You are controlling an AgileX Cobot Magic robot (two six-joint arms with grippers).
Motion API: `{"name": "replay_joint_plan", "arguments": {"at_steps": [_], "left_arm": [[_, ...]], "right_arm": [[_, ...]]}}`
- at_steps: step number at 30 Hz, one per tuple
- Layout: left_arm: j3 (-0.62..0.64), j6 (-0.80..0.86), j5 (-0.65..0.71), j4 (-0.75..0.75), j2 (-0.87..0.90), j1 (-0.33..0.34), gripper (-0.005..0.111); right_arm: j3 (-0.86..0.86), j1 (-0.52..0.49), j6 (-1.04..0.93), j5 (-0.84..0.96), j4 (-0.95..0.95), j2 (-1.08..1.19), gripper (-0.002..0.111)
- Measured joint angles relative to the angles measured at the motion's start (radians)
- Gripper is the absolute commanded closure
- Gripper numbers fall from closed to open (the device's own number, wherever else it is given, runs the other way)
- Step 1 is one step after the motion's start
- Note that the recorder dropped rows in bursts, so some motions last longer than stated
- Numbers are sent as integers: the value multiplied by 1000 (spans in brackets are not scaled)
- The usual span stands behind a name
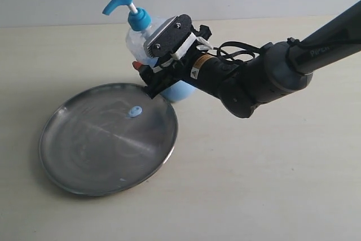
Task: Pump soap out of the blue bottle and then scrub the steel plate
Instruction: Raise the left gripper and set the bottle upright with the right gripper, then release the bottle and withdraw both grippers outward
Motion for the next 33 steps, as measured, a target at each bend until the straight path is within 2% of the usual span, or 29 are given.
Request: {"name": "replay_joint_plan", "arguments": {"at_steps": [9, 14, 23, 33], "left_arm": [[16, -2, 18, 59, -109, 0, 107], [102, -2, 18, 71, -149, 0, 107], [275, -2, -79, 80, -180, 0, 107], [416, -2, -178, 80, -184, 0, 107]], "right_arm": [[0, 0, 2, 1, 46, 0, 108], [0, 0, 16, 3, 85, 0, 108], [0, 0, 36, 5, 276, 0, 108], [-2, -31, 181, -6, 296, 10, 108]]}}
